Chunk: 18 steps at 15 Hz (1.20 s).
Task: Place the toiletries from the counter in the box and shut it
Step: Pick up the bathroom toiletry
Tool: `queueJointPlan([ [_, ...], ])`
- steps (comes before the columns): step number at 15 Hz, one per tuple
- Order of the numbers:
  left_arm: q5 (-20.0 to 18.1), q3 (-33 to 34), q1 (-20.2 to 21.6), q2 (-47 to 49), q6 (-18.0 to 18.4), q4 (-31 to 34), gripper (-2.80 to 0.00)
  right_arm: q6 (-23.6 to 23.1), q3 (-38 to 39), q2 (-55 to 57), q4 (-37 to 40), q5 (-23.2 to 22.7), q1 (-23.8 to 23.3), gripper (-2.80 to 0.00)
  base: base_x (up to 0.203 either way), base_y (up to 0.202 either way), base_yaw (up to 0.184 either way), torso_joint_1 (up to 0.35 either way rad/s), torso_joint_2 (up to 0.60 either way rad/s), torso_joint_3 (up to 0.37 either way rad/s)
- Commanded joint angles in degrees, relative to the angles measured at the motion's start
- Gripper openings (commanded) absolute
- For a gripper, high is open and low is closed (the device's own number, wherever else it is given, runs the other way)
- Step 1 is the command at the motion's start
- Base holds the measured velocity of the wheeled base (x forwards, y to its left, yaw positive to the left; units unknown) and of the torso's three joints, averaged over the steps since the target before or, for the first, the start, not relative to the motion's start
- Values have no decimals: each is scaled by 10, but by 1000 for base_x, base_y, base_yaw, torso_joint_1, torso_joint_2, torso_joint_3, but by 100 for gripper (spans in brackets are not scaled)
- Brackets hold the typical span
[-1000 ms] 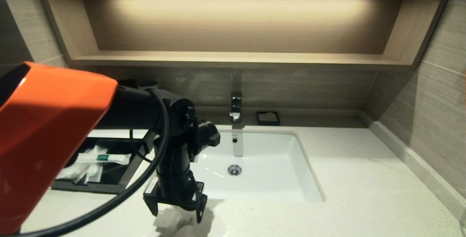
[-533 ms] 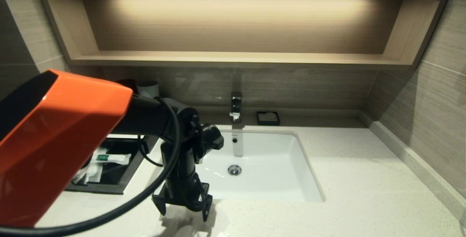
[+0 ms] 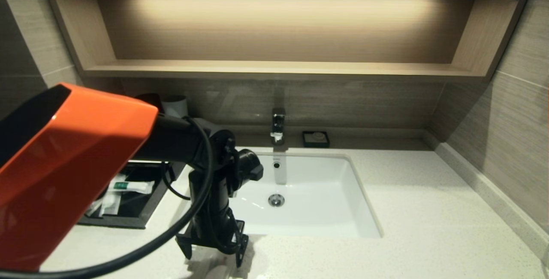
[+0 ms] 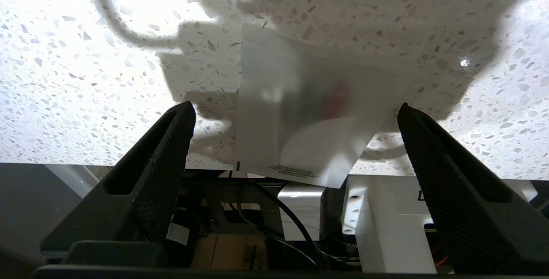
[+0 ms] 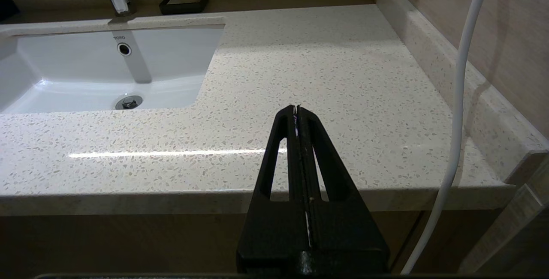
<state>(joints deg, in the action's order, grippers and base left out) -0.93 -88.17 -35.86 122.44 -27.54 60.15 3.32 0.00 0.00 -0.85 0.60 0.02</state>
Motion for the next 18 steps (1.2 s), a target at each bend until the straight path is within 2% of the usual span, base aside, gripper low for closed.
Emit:
queueJointPlan([
  [1,0,-3,0,1,-3,3,0,0,0,1,0,0,1,-280,0,0,0,0,0,0],
  [3,-3,-7,0,-2,-4,3,0,0,0,1,0,0,0,-280,0,0,0,0,0,0],
  [4,-17,-10,0,-3,-4,2,0,0,0,1,0,0,1,-280,0,0,0,0,0,0],
  [5,-27,-9,1,-7,-3,2,-280,0,0,1,0,0,0,-280,0,0,0,0,0,0],
  [9,-43,-12,1,-9,2,6,-280,0,0,0,0,0,0,-280,0,0,0,0,0,0],
  [18,-43,-11,0,-6,5,8,-280,0,0,1,0,0,0,-280,0,0,0,0,0,0],
])
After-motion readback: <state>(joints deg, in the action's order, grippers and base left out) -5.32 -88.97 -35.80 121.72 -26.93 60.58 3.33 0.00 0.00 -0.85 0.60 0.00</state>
